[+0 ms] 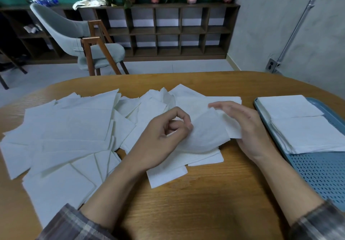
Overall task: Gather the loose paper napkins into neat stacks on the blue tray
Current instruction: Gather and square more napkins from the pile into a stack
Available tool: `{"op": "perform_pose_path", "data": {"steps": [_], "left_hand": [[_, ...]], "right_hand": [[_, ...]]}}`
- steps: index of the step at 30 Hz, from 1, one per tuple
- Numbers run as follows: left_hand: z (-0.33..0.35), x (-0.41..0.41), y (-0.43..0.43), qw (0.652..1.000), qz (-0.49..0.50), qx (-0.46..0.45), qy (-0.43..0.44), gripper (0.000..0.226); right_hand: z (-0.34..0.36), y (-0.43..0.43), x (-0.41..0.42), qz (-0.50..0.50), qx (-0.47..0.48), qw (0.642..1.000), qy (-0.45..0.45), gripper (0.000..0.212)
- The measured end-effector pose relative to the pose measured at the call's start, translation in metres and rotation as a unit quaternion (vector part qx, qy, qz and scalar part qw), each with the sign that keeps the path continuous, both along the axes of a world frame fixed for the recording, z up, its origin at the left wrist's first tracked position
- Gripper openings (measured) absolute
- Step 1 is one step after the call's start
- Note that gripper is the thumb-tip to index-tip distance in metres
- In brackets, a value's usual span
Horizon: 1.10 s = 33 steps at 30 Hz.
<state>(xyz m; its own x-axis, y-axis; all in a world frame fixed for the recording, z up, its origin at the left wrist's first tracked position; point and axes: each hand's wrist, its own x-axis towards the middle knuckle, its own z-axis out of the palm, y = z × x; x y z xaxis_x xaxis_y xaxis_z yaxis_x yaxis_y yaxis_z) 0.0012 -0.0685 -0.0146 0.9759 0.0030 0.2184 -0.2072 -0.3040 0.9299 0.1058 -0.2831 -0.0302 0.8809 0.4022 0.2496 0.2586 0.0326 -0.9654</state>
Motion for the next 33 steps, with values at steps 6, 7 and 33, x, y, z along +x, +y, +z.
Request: {"op": "perform_pose_path", "data": {"steps": [6,7,33], "left_hand": [[-0.004,0.003,-0.004,0.993,0.106,0.008,-0.053,0.004],[-0.005,0.004,-0.004,0.991,0.121,0.007,-0.056,0.008],[-0.011,0.006,-0.003,0.95,0.219,0.146,-0.166,0.037]], "right_hand": [[0.007,0.006,-0.016,0.065,-0.047,0.997,0.006,0.02],[0.008,0.007,-0.017,0.058,-0.053,0.997,0.005,0.018],[0.012,0.012,-0.022,0.075,0.006,0.997,0.007,0.066]]}}
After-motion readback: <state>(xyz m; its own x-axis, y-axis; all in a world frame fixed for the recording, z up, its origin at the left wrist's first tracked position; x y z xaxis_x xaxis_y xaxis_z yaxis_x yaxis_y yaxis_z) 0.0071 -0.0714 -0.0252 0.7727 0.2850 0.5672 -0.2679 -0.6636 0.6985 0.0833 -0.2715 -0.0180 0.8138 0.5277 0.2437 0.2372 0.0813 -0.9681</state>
